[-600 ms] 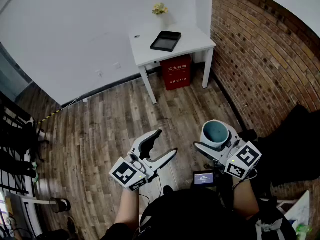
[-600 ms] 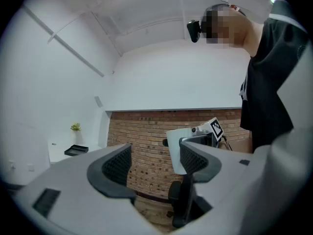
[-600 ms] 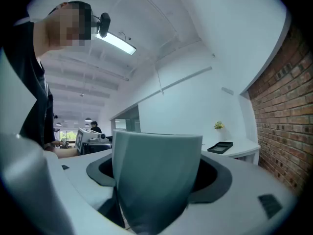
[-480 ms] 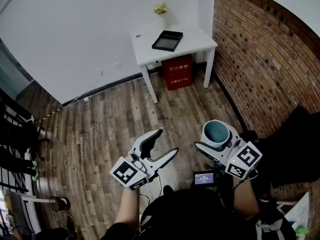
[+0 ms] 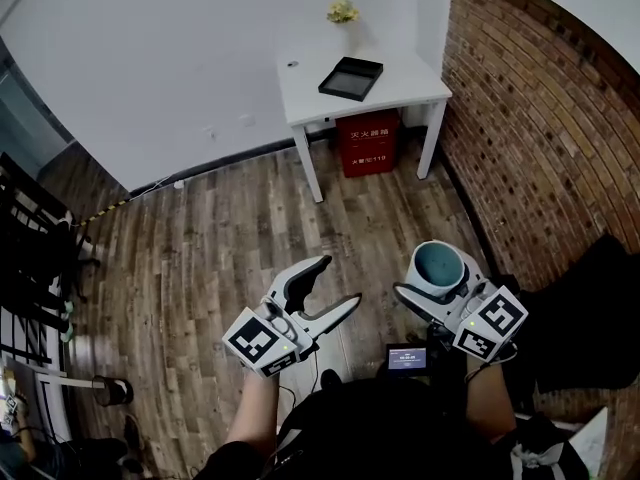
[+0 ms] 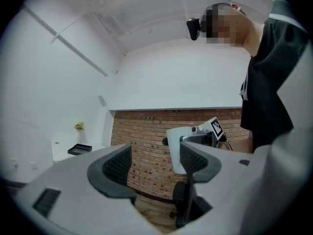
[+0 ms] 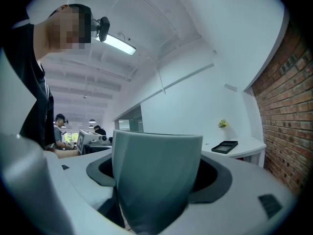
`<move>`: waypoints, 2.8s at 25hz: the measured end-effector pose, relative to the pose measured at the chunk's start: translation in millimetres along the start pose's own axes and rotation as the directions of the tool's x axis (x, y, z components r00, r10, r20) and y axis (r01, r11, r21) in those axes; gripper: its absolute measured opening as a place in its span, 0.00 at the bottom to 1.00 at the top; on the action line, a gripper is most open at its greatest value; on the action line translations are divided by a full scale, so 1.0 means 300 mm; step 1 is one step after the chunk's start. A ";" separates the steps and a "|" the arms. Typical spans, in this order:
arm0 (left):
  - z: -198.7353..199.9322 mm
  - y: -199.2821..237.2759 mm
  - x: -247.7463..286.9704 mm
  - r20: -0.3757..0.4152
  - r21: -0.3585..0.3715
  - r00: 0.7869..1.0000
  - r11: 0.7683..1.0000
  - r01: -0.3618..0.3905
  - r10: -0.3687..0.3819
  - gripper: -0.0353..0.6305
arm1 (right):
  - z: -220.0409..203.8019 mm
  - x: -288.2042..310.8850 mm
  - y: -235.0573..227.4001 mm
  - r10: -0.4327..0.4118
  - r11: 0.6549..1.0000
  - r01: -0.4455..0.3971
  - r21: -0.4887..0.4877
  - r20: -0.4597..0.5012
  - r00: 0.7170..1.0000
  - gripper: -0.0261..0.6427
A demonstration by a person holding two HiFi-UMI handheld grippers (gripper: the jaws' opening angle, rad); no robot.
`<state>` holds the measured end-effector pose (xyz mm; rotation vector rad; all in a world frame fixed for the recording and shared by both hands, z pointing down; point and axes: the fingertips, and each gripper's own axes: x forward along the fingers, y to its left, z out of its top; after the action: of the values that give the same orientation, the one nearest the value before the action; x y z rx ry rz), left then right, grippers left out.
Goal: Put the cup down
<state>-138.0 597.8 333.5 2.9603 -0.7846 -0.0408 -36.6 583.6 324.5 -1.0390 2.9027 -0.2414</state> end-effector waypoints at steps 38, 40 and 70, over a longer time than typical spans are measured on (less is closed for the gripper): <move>-0.030 0.862 0.685 -0.060 -0.003 0.998 1.000 0.022 -0.022 0.48 | 0.078 0.464 -0.991 -0.145 0.989 0.147 0.022 -0.064 0.987 0.64; -0.004 0.976 0.733 -0.055 -0.001 0.998 1.000 0.026 -0.027 0.48 | 0.109 0.541 -1.065 -0.155 0.988 0.156 0.013 -0.065 0.986 0.64; -0.044 1.885 1.352 -0.117 -0.082 0.990 0.993 -0.087 0.077 0.45 | 0.188 1.210 -1.955 -0.066 0.996 0.071 0.050 -0.097 0.993 0.64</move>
<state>-64.2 -91.9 391.3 2.8172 -0.8648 0.0946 55.7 -100.9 366.7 -1.1502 2.9287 -0.3793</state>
